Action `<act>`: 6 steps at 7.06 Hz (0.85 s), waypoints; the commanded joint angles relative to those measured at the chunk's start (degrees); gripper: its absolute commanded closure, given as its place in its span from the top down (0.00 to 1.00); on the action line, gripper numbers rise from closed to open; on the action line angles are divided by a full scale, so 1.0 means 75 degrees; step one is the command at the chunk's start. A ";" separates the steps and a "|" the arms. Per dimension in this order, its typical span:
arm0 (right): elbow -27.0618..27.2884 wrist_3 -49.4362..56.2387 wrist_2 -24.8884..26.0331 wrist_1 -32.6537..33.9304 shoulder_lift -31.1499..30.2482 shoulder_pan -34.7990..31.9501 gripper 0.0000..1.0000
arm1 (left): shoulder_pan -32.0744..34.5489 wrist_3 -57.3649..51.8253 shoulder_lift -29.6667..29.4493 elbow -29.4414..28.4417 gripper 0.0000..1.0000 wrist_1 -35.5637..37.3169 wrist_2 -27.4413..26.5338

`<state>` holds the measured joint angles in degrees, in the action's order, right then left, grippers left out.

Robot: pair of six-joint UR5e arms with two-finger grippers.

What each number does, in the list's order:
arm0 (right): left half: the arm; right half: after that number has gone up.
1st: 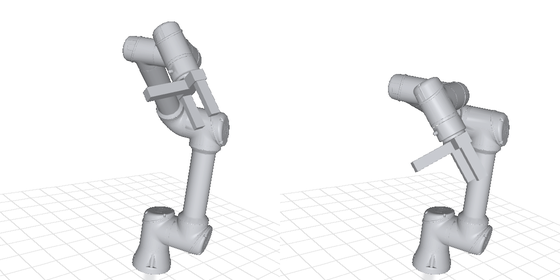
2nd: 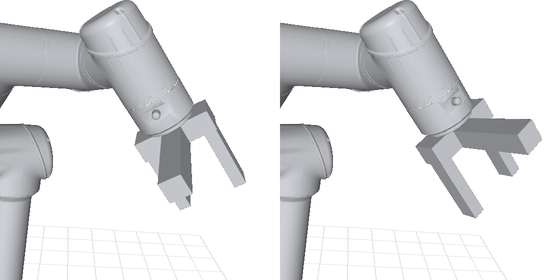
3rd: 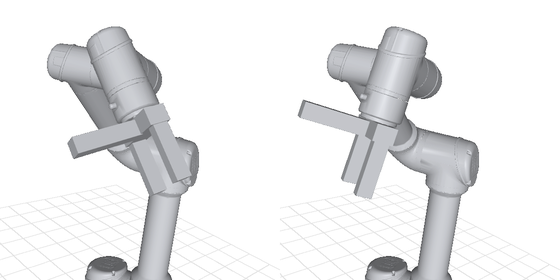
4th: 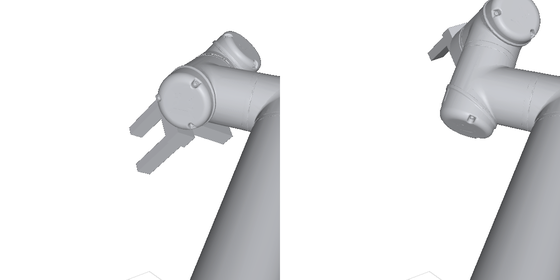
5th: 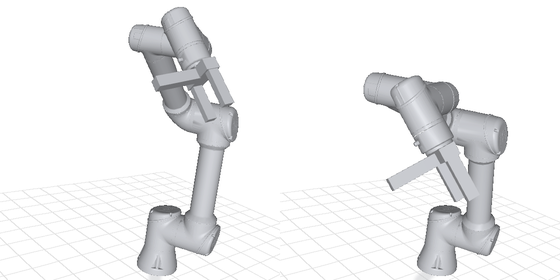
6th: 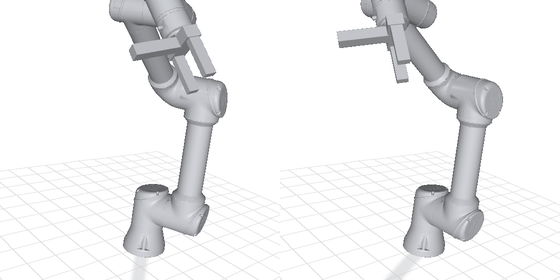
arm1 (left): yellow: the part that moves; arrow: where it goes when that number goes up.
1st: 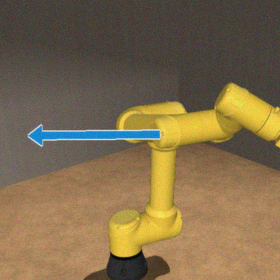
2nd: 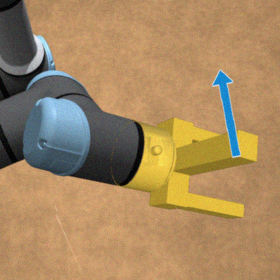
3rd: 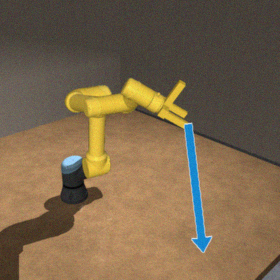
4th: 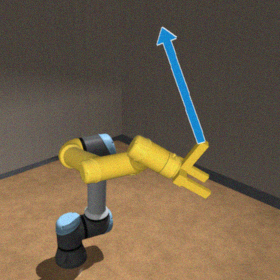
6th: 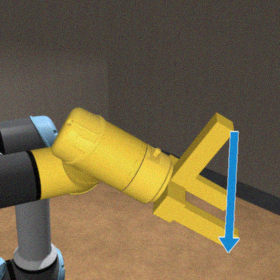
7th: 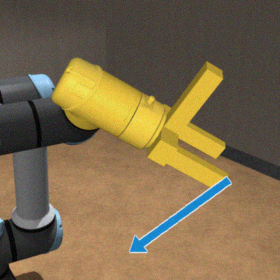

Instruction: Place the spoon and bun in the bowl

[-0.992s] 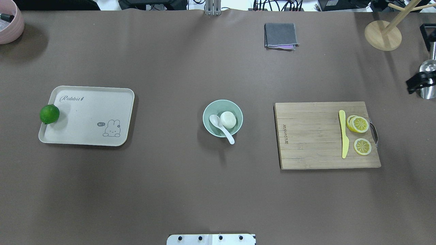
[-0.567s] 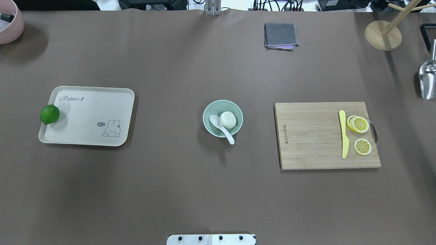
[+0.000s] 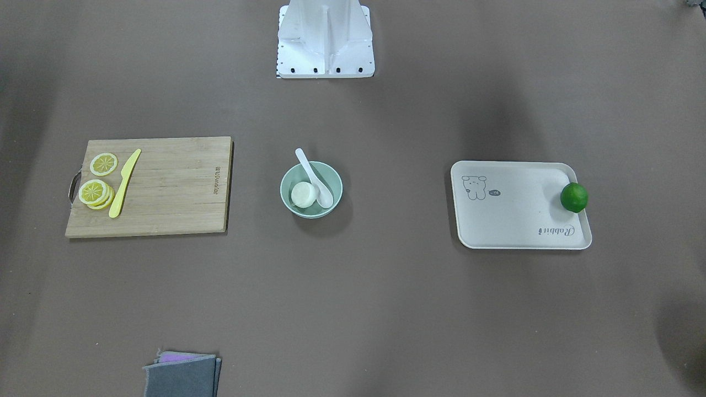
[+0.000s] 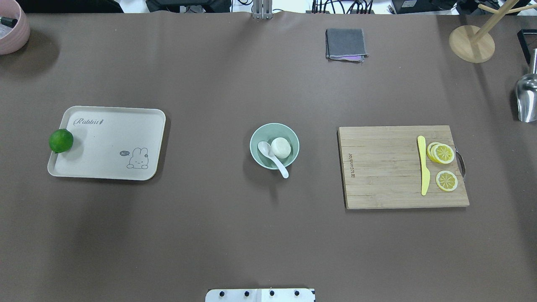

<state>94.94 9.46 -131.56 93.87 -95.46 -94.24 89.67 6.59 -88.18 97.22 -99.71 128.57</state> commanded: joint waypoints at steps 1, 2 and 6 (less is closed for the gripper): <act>-0.0014 -0.0019 -0.0002 0.0000 -0.0034 -0.0044 1.00 | -0.0003 0.0105 0.0050 -0.0049 0.98 -0.0018 0.0002; -0.0014 -0.0030 -0.0013 0.0000 -0.0034 -0.0044 1.00 | -0.0003 0.0105 0.0050 -0.0037 0.98 0.0006 0.0002; 0.0524 -0.0883 -0.0177 0.0000 -0.0069 -0.0044 1.00 | -0.0003 0.0117 0.0027 -0.0002 0.98 0.0006 0.0014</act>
<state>97.42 5.75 -132.29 93.87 -95.86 -94.57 89.65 7.38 -87.90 97.08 -99.67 128.67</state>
